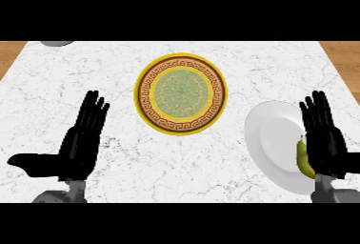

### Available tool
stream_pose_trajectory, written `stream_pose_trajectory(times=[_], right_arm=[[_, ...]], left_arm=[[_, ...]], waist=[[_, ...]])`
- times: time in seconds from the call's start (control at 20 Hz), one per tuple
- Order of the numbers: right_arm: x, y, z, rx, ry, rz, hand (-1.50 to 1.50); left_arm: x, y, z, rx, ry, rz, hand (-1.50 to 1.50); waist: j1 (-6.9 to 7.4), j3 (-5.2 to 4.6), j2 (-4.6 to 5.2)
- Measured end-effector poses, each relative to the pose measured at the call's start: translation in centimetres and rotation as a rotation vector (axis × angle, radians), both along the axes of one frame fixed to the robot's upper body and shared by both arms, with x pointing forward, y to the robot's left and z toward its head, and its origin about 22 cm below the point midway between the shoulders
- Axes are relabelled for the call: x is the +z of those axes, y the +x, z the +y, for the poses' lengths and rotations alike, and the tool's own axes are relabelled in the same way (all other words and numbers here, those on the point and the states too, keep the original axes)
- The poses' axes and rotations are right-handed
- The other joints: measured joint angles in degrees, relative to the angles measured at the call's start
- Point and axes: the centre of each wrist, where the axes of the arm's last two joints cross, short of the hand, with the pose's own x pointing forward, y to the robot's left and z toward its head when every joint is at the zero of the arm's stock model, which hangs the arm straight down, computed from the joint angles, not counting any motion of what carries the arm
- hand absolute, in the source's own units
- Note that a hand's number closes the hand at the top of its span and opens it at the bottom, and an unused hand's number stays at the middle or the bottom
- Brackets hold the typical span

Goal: Pick the pear from the plate and place it in the plate

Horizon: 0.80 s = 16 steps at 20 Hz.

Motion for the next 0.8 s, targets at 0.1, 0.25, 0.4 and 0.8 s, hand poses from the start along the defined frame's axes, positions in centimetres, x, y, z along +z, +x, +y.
stream_pose_trajectory(times=[0.1,0.25,0.4,0.8], right_arm=[[0.4,0.8,-0.5,-0.010,-0.005,0.050,1.50],[0.6,2.5,-0.4,-0.014,-0.012,0.217,1.50],[0.2,2.7,-2.7,-0.044,-0.266,0.354,-1.50],[-1.5,3.2,1.7,-0.267,-0.473,0.406,-1.50]], left_arm=[[-0.4,0.0,0.7,-0.011,0.034,-0.001,0.00],[-1.0,0.3,2.8,-0.014,0.151,0.017,0.00],[-1.5,0.1,4.1,-0.031,0.244,0.044,0.00],[-4.2,-0.1,7.2,-0.036,0.331,0.126,0.00]], waist=[[0.87,0.10,0.77],[2.32,0.11,1.77],[4.11,-0.49,2.96],[2.23,0.10,2.12]])
